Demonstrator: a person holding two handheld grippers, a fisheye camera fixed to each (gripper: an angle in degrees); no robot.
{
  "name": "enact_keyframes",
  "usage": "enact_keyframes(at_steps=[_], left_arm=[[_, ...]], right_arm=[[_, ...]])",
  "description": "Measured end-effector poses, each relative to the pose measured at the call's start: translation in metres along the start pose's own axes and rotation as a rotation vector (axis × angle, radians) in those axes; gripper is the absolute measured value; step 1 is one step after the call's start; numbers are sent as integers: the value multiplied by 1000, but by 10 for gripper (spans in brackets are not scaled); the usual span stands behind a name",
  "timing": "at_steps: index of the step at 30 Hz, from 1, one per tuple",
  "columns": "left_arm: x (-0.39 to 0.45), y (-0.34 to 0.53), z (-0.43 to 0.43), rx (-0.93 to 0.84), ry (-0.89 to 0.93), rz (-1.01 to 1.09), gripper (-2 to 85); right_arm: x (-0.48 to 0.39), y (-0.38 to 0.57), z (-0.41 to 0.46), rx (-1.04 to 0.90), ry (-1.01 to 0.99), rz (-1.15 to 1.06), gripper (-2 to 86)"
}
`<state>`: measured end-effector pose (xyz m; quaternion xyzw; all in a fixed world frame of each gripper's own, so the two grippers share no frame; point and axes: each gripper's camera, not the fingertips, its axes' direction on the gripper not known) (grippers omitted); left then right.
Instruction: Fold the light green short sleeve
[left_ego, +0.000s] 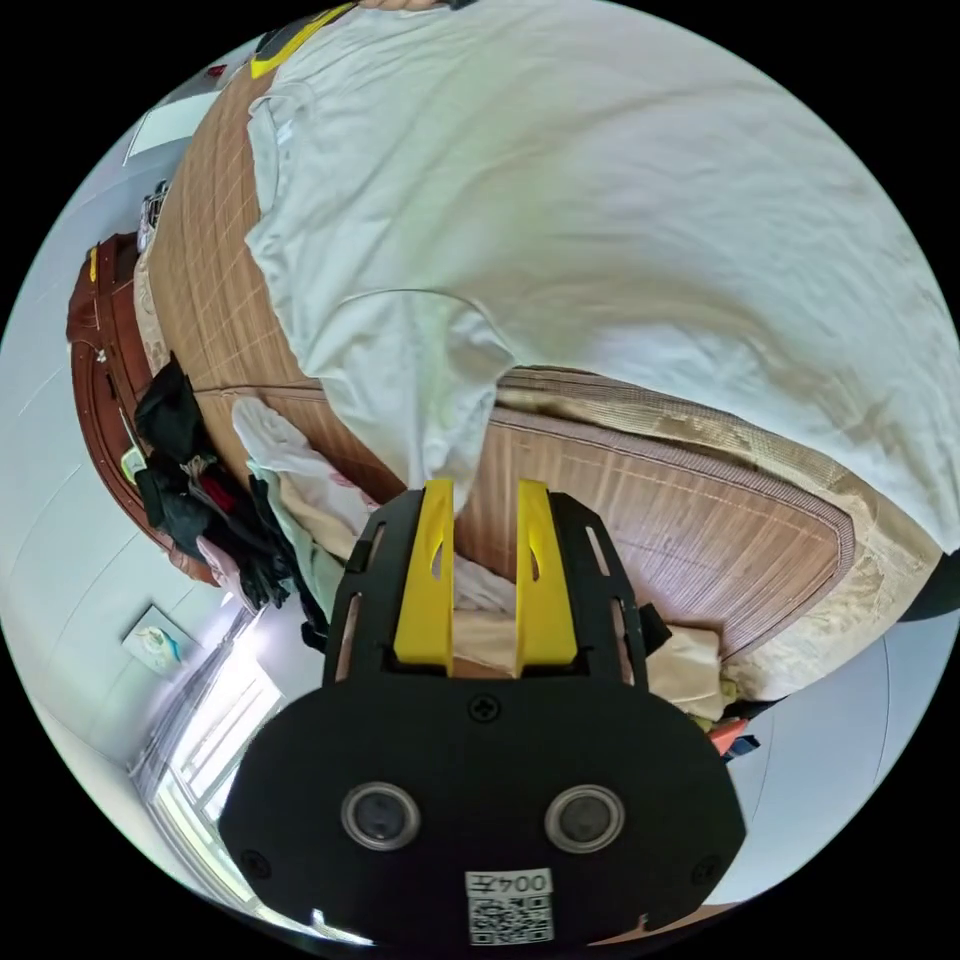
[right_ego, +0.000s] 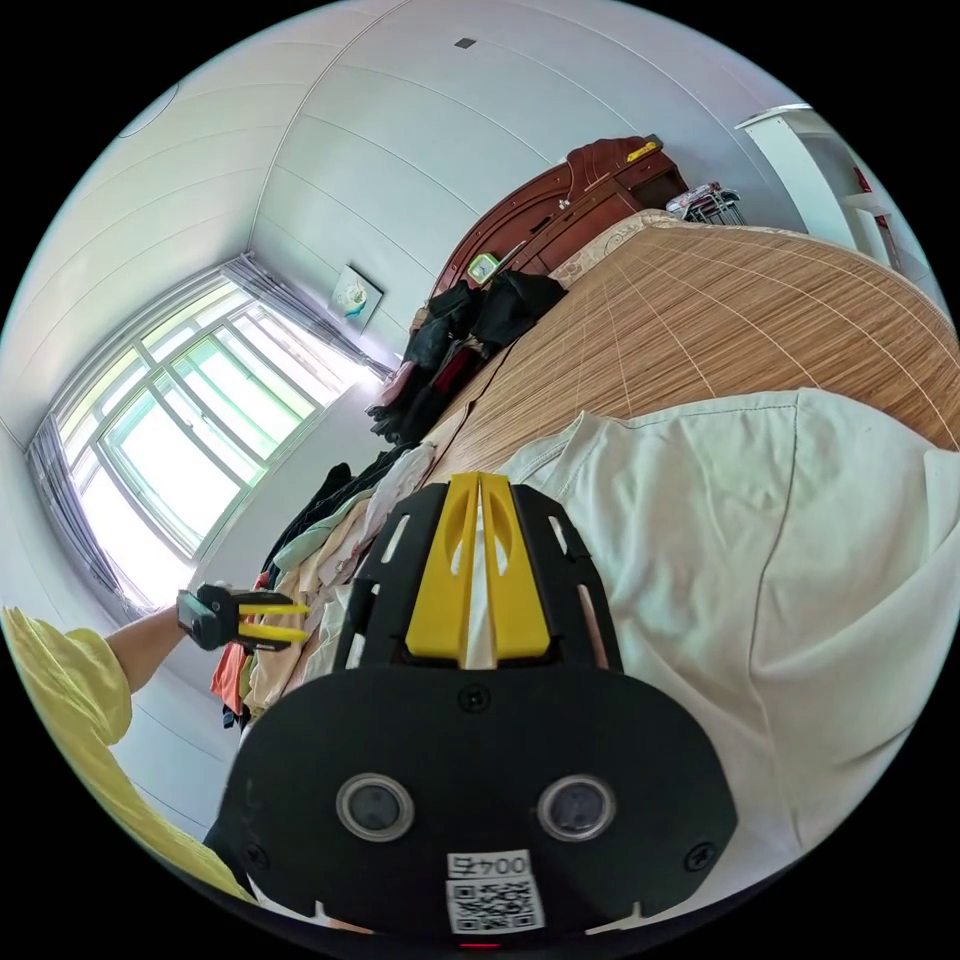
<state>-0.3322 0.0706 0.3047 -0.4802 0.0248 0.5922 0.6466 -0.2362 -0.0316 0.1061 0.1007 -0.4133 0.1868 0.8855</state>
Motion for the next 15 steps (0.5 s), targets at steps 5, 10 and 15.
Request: enact_keyframes(at_steps=[5,10,15], left_arm=[[-8,-14,16,15,36,84,91],[-26,-33,28,-3,77,227,88],[-23,-51,38,-42,97,409,83]], right_arm=[[0,1,1,-1,0,2,-7],[1,4,1,-2,0,2,-8],[3,7,1,-2,-1,4,-8]])
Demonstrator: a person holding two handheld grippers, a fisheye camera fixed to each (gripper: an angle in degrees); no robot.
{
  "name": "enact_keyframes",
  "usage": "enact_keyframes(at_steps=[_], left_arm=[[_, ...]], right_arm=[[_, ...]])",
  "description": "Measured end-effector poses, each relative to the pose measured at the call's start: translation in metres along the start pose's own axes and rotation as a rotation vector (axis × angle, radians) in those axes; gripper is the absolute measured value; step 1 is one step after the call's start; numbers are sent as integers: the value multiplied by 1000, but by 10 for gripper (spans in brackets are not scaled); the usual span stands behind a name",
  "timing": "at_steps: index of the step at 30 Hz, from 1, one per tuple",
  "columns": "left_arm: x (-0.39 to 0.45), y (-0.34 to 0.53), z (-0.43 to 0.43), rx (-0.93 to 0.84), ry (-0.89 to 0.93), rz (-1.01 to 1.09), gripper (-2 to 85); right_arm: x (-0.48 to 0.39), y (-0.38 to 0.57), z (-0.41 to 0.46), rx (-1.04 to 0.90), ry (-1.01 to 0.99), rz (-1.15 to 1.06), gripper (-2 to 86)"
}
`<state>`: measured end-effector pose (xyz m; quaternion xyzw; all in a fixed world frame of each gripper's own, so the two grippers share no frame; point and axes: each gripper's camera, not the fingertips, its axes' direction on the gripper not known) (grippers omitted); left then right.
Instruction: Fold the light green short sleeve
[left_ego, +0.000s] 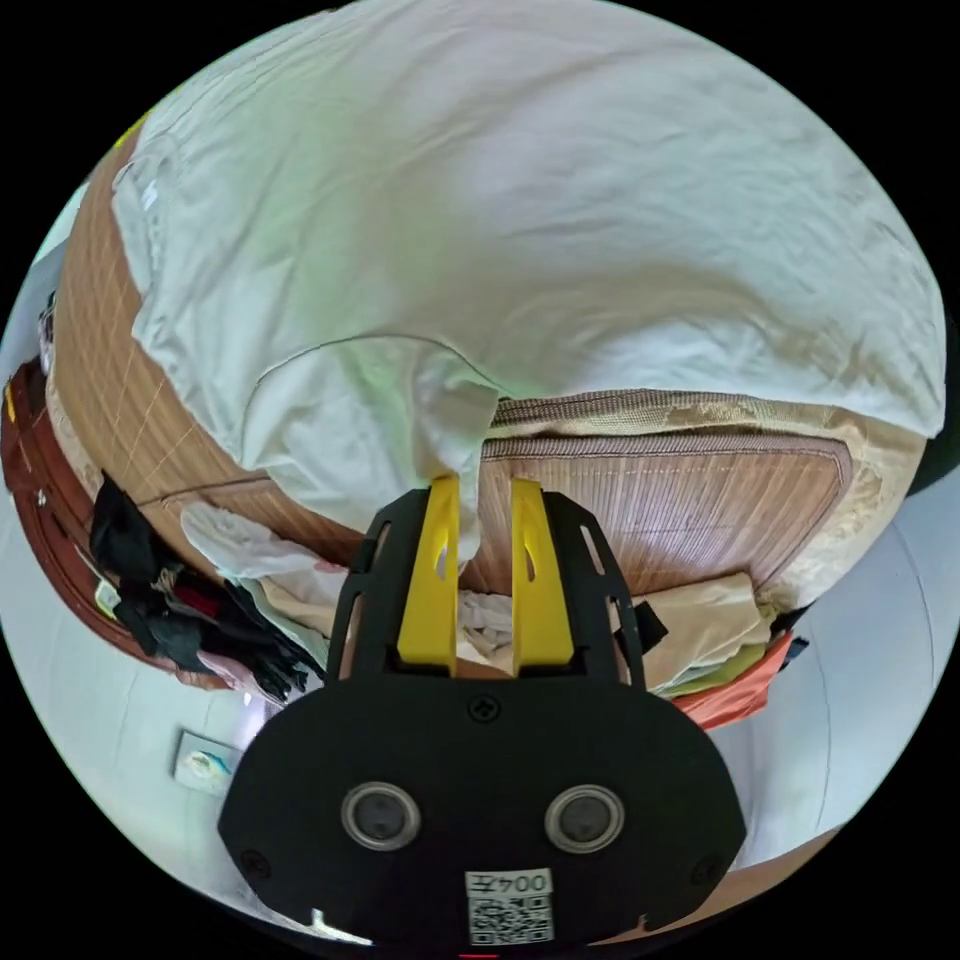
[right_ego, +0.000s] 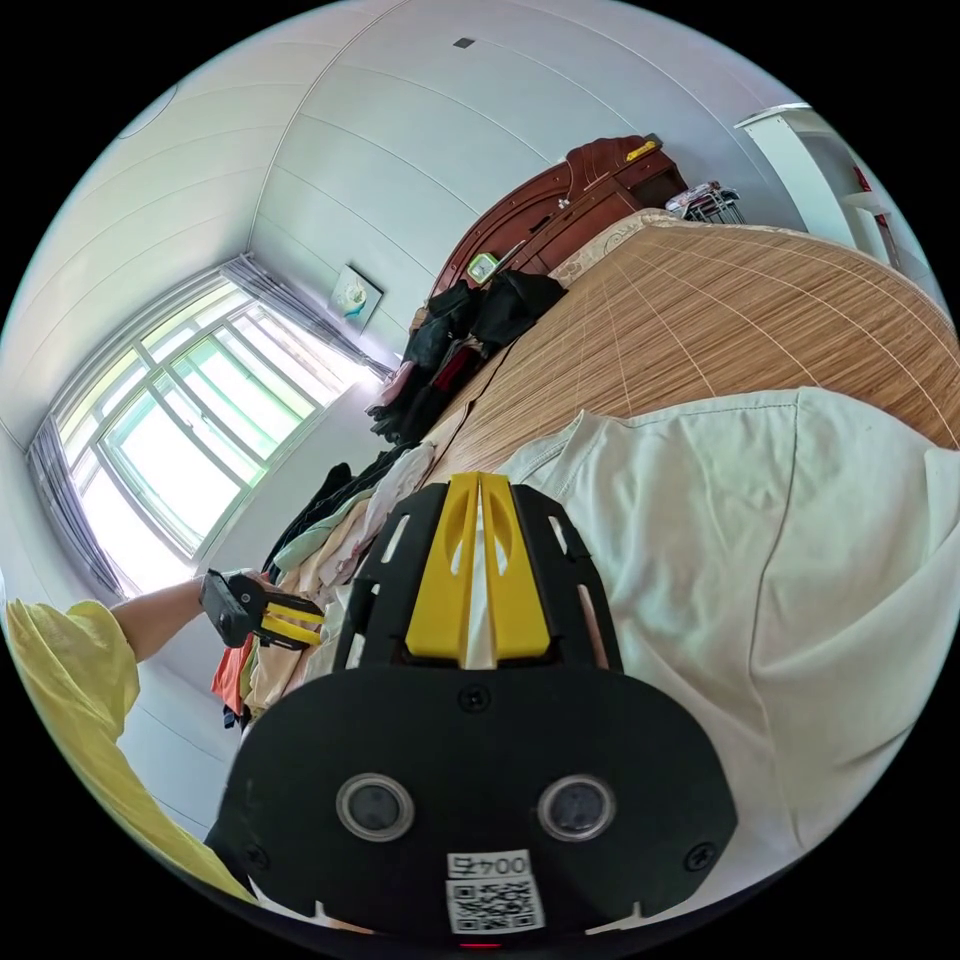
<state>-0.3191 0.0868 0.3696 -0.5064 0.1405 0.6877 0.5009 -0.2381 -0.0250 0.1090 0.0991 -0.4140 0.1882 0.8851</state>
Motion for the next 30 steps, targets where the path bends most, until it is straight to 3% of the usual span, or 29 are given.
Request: enact_keyframes(at_steps=[8,18,24,30], left_arm=[[7,-16,21,-77,-60,117,21],[106,40,84,-133,-277,122,10],[141,57,100,-96,-269,-54,40],[168,114,113,-82,-102,-457,61]], right_arm=[[4,6,-1,-1,0,3,-8],[10,14,-4,-1,1,10,-8],[14,19,-4,-3,2,12,-7],[18,22,-4,-3,5,19,-6]])
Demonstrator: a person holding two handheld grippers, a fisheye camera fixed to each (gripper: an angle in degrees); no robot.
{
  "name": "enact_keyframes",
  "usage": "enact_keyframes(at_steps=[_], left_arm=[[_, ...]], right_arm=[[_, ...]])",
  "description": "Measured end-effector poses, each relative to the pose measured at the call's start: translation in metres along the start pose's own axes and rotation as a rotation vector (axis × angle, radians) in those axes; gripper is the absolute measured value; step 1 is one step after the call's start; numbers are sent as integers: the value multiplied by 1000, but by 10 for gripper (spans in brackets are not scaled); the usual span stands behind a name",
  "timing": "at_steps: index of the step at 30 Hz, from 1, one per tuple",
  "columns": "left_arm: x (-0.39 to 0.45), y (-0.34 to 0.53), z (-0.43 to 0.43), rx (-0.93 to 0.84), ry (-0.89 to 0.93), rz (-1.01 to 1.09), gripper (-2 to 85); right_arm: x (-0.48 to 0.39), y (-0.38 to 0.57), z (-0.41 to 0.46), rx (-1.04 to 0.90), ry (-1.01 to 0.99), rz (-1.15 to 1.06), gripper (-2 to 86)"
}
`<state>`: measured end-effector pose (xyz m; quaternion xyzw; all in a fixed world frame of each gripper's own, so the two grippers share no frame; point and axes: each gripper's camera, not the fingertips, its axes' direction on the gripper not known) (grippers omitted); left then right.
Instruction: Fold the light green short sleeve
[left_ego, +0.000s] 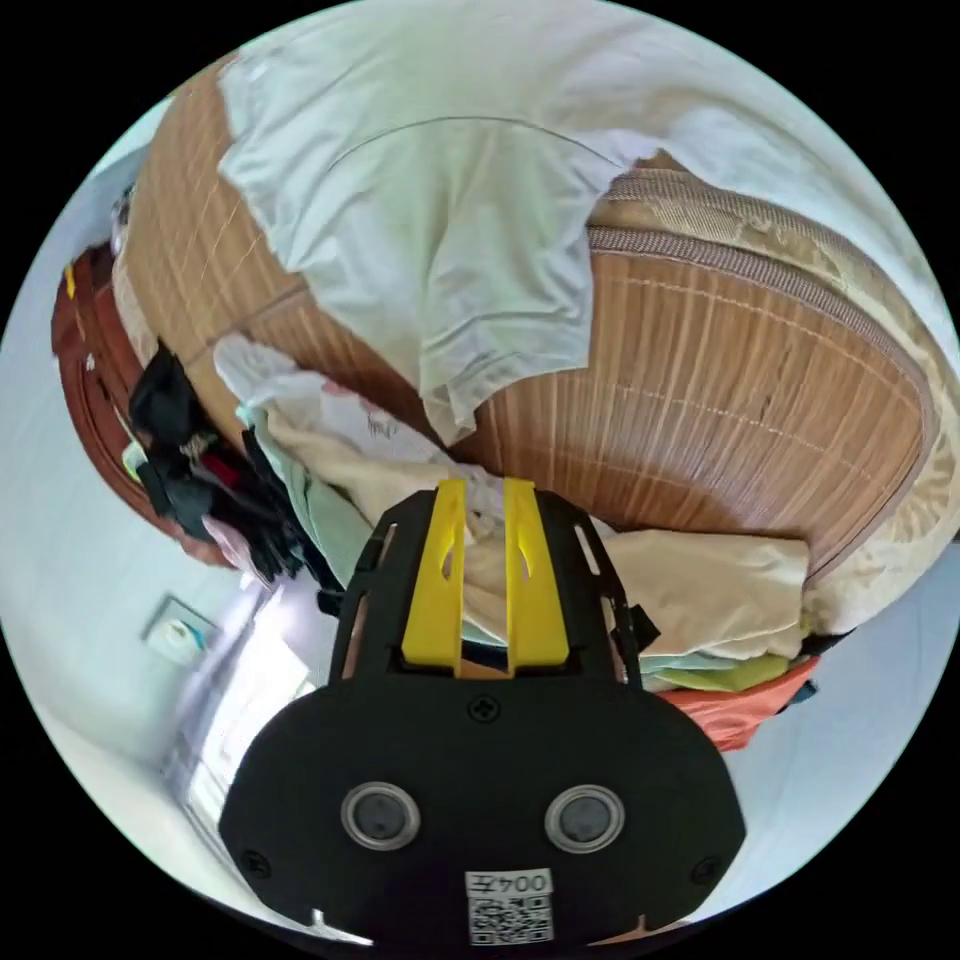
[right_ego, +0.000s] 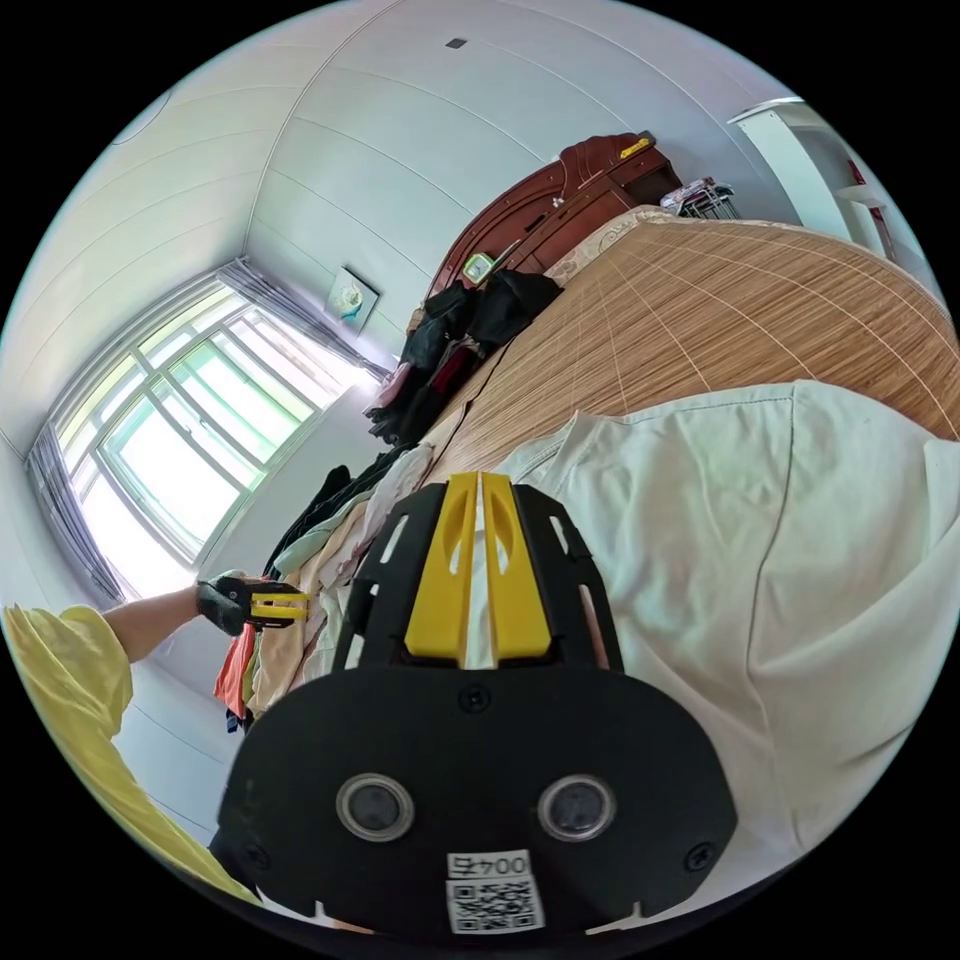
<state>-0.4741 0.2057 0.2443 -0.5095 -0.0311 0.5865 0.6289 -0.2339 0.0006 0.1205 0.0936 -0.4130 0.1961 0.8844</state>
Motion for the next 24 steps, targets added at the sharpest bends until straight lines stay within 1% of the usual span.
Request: enact_keyframes(at_steps=[1,3,5,7,9,10,12,13,15,17,21,23,24], left_arm=[[3,9,-15,63,46,-112,55],[24,11,-69,251,142,-317,36],[55,0,-105,368,185,-430,23],[98,-25,-127,423,241,-442,13],[148,-57,-133,445,255,-415,7],[157,-63,-130,443,285,-408,6],[176,-63,-122,475,260,-479,4],[181,-55,-115,496,288,-518,3],[182,-31,-94,566,428,-625,2],[190,-21,-85,595,468,-660,2],[215,-23,-92,545,372,-620,2],[225,-22,-94,537,343,-622,2],[228,-22,-94,535,334,-621,2]], right_arm=[[1,0,0,-1,1,1,-5],[1,1,1,-3,3,1,-4],[2,1,2,-5,6,0,-4],[3,1,3,-5,6,0,-2],[3,1,3,-4,7,0,0],[3,2,4,-1,8,-4,3],[3,2,4,5,6,-9,10],[5,2,4,11,2,-7,17],[7,1,5,14,1,7,30],[11,-1,7,12,16,39,42],[18,-24,23,-116,72,167,65],[8,-33,0,-73,68,167,65],[-4,-41,-26,-23,60,126,65]])
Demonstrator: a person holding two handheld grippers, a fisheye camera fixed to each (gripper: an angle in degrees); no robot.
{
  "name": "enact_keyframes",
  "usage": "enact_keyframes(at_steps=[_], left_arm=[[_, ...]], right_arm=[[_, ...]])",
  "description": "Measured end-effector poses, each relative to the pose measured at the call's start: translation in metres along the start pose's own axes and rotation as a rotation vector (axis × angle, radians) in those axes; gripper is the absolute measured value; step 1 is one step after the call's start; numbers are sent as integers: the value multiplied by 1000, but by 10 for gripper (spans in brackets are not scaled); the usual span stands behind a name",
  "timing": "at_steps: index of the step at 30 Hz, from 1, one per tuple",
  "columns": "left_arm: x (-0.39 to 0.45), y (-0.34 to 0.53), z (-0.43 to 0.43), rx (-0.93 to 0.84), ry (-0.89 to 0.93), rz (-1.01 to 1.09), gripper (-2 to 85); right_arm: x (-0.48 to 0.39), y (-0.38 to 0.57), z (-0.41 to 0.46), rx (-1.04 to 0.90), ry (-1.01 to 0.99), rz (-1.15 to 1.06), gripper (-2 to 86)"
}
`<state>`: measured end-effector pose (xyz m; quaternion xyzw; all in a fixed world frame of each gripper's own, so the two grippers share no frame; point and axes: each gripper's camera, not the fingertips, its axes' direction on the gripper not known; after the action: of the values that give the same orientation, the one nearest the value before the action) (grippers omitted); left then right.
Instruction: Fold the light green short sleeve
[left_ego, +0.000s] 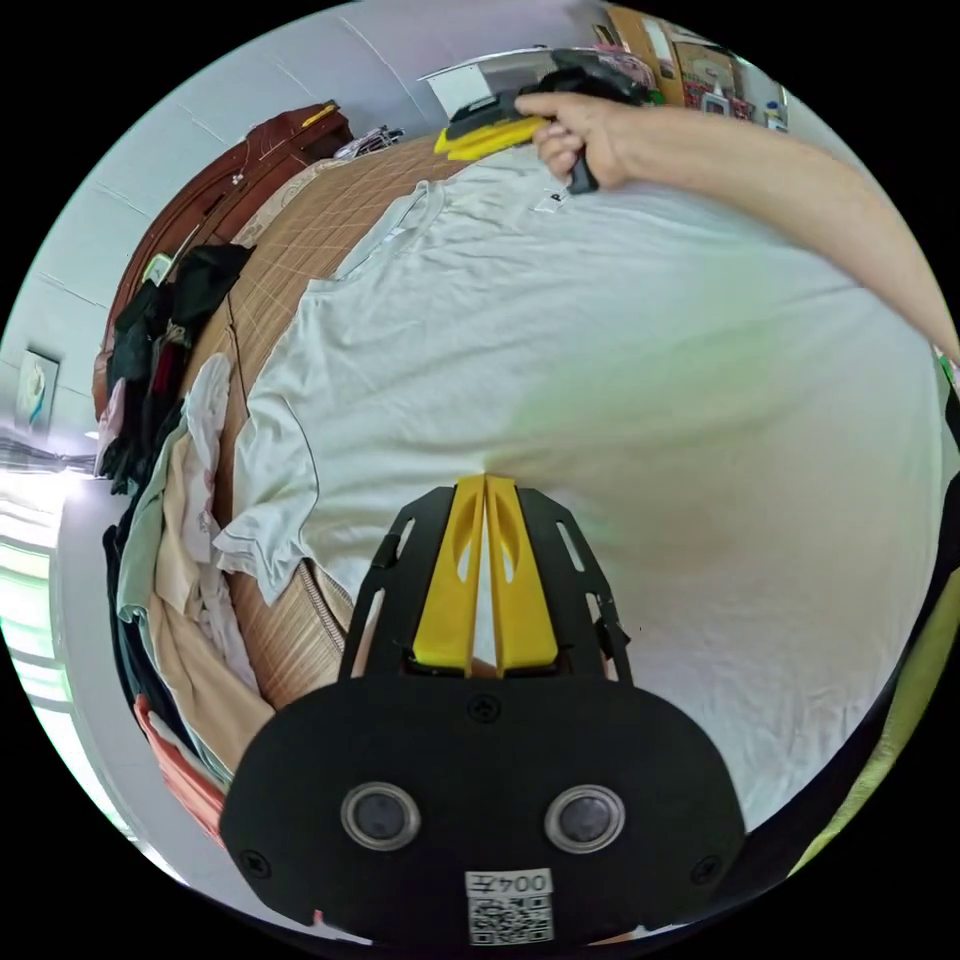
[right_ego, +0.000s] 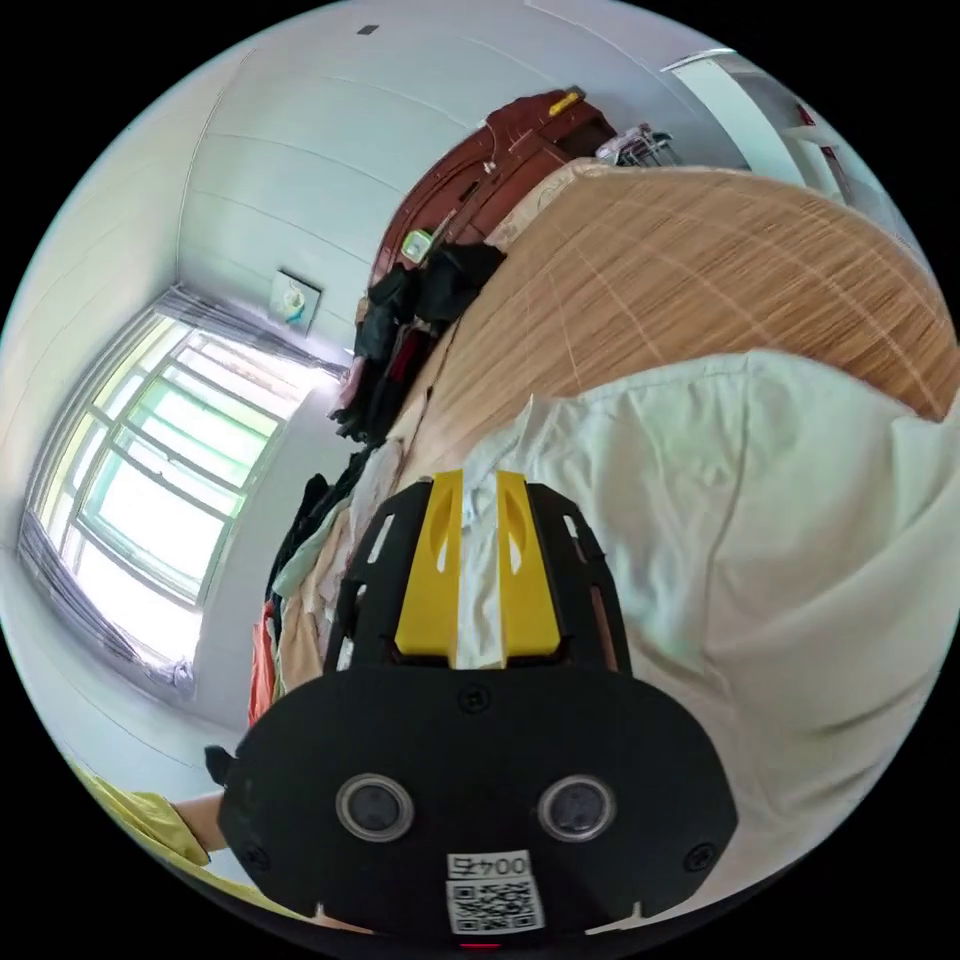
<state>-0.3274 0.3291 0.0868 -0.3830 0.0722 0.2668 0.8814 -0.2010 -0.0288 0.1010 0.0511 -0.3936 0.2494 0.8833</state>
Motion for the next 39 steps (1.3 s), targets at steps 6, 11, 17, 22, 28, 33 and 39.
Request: enact_keyframes(at_steps=[6,11,17,22,28,33,39], left_arm=[[20,18,-2,17,-49,-19,2],[39,25,-6,17,-114,13,1],[45,59,-68,75,33,-84,1],[104,125,-124,76,61,-35,1],[133,204,-132,-16,57,-119,2],[136,216,-137,-34,32,-87,2],[136,225,-139,-34,-8,-43,2]], right_arm=[[8,-27,-143,105,66,-88,53],[11,4,-209,-200,266,-159,51],[-23,133,-288,-508,332,-143,80],[-58,211,-329,-530,365,-69,97],[-98,249,-315,-586,587,-109,107],[-117,255,-293,-586,714,-131,87],[-123,268,-304,-676,783,-235,3]])
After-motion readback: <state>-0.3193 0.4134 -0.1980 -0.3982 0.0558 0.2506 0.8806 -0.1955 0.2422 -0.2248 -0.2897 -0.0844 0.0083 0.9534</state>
